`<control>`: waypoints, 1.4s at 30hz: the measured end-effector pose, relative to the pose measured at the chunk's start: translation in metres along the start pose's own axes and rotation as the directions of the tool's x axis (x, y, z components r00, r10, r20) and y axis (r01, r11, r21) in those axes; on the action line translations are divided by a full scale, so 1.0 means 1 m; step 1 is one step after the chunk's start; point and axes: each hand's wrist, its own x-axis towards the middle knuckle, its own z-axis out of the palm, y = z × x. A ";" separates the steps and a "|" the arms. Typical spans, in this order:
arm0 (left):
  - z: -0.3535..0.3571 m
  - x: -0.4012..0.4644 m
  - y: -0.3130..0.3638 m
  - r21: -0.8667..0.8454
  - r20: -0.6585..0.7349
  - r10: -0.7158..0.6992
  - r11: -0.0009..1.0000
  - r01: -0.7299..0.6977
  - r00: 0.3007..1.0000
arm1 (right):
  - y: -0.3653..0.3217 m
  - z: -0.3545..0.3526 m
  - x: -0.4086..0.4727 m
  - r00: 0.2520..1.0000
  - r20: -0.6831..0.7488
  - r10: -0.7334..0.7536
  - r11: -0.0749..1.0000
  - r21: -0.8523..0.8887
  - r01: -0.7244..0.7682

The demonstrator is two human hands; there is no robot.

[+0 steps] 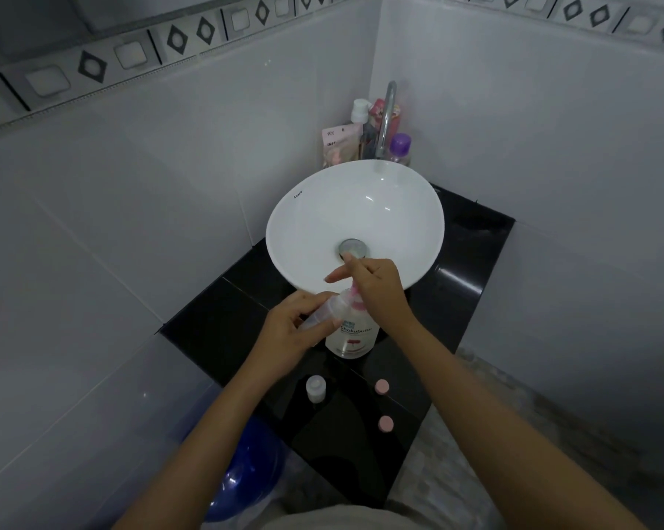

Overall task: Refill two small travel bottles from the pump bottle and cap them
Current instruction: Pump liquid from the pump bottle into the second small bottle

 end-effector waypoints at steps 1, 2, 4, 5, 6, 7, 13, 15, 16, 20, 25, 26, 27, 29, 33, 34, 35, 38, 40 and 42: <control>0.000 0.000 -0.001 0.011 0.002 -0.006 1.000 0.006 1.000 | 0.003 0.001 -0.001 1.000 0.000 0.006 1.000 -0.015 -0.006; 0.001 0.000 -0.002 0.019 0.006 -0.014 1.000 0.014 1.000 | 0.005 0.002 -0.002 1.000 -0.005 0.001 0.999 -0.032 -0.001; 0.002 -0.002 -0.003 0.013 0.005 -0.024 1.000 0.024 1.000 | 0.007 0.002 -0.003 1.000 -0.004 -0.006 0.998 -0.057 0.006; 0.002 -0.002 -0.003 0.008 0.004 -0.022 1.000 0.022 1.000 | 0.005 0.001 -0.002 1.000 0.004 0.005 0.998 -0.061 -0.005; 0.002 -0.002 -0.002 0.004 0.006 -0.017 1.000 0.017 1.000 | 0.002 0.000 -0.001 1.000 0.015 0.019 0.998 -0.059 -0.019; 0.002 -0.001 -0.001 0.000 0.011 -0.010 1.000 0.010 1.000 | -0.001 -0.002 0.002 0.999 0.019 0.030 0.998 -0.056 -0.029; -0.004 0.003 0.000 0.010 0.035 0.002 1.000 -0.003 0.999 | -0.006 -0.001 0.002 1.000 -0.018 -0.004 1.000 -0.008 0.004; -0.003 0.002 -0.001 0.010 0.043 -0.011 1.000 0.010 0.999 | -0.002 0.002 -0.001 1.000 -0.025 0.015 1.000 -0.017 -0.015; -0.002 0.002 -0.002 0.013 0.044 -0.020 1.000 0.019 0.999 | 0.001 0.003 -0.003 0.999 -0.030 0.015 1.000 -0.027 -0.015; 0.000 0.000 -0.002 -0.008 0.047 -0.026 1.000 0.026 0.999 | 0.002 0.004 -0.003 0.999 -0.044 0.015 0.998 -0.065 -0.017; -0.002 0.002 0.003 -0.032 0.029 0.000 0.999 0.001 1.000 | -0.010 -0.001 0.002 0.998 -0.048 0.029 0.998 -0.063 -0.032; -0.002 0.002 0.004 -0.019 0.025 0.003 1.000 -0.002 1.000 | -0.009 0.000 0.000 0.998 -0.063 0.027 0.999 -0.031 -0.029; -0.002 0.002 0.003 -0.008 0.021 0.006 1.000 -0.006 1.000 | -0.008 0.001 -0.002 0.997 -0.079 0.025 1.000 0.002 -0.025; -0.001 0.002 0.002 -0.004 0.018 0.010 1.000 -0.010 1.000 | -0.004 0.005 -0.005 0.995 -0.100 -0.001 1.000 0.013 0.002; 0.002 0.000 -0.001 0.012 0.028 -0.005 1.000 0.004 1.000 | 0.002 0.007 -0.006 0.997 -0.073 -0.016 0.995 -0.094 0.009; 0.002 0.000 -0.001 0.009 0.028 -0.003 1.000 0.002 1.000 | 0.000 0.005 -0.005 0.998 -0.062 0.008 0.997 -0.076 -0.012; 0.001 0.000 -0.001 0.005 0.029 0.000 1.000 -0.001 1.000 | -0.002 0.003 -0.003 0.998 -0.050 0.033 0.998 -0.058 -0.035; -0.002 0.002 0.000 0.002 0.022 0.009 1.000 -0.009 1.000 | -0.011 0.000 0.001 0.998 -0.043 0.040 0.998 -0.053 -0.042; -0.003 0.003 0.000 0.007 0.024 0.010 1.000 -0.010 1.000 | -0.011 0.001 -0.001 0.996 -0.074 0.046 0.999 -0.011 -0.047; -0.002 0.004 -0.002 0.002 0.030 0.006 1.000 -0.006 1.000 | -0.007 0.003 -0.004 0.994 -0.088 0.066 0.997 0.037 -0.063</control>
